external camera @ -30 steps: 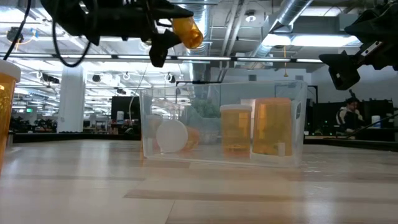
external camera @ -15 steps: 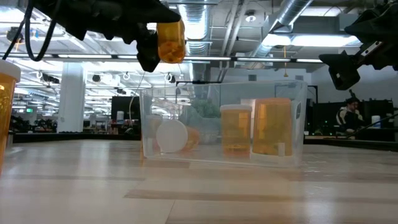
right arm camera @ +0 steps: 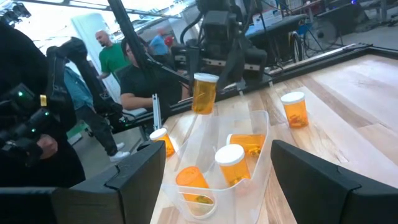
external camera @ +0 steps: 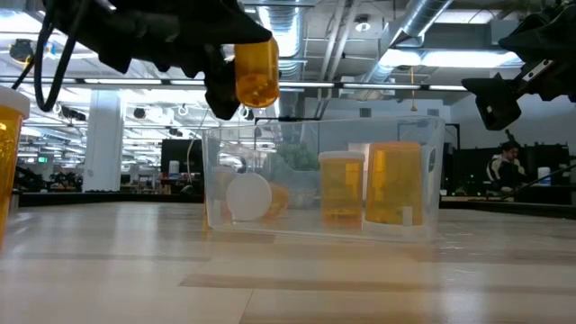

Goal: Pick and place pill bottles into a basket
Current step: Put the orange pill bottle into the transparent bin

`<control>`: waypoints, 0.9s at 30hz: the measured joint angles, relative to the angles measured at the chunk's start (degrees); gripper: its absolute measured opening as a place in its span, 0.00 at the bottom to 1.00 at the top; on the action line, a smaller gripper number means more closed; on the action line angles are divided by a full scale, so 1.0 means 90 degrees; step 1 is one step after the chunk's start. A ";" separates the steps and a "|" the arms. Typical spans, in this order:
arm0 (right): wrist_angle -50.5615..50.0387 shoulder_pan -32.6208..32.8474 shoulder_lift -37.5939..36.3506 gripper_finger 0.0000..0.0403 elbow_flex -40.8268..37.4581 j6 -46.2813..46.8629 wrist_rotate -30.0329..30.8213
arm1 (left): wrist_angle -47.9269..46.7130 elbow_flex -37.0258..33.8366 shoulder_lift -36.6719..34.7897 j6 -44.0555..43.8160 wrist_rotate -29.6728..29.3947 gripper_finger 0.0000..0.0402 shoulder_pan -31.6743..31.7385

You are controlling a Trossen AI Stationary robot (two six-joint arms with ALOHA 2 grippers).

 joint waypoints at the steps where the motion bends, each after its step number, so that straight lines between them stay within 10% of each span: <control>1: 0.0000 0.0000 0.0001 0.71 0.0001 0.0000 -0.0002 | 0.0049 0.0000 0.0053 -0.0012 0.0000 0.47 0.0000; 27: 0.0000 0.0000 0.0002 0.71 0.0000 0.0002 -0.0002 | -0.0008 0.0319 0.1405 0.0567 0.0174 0.47 -0.0206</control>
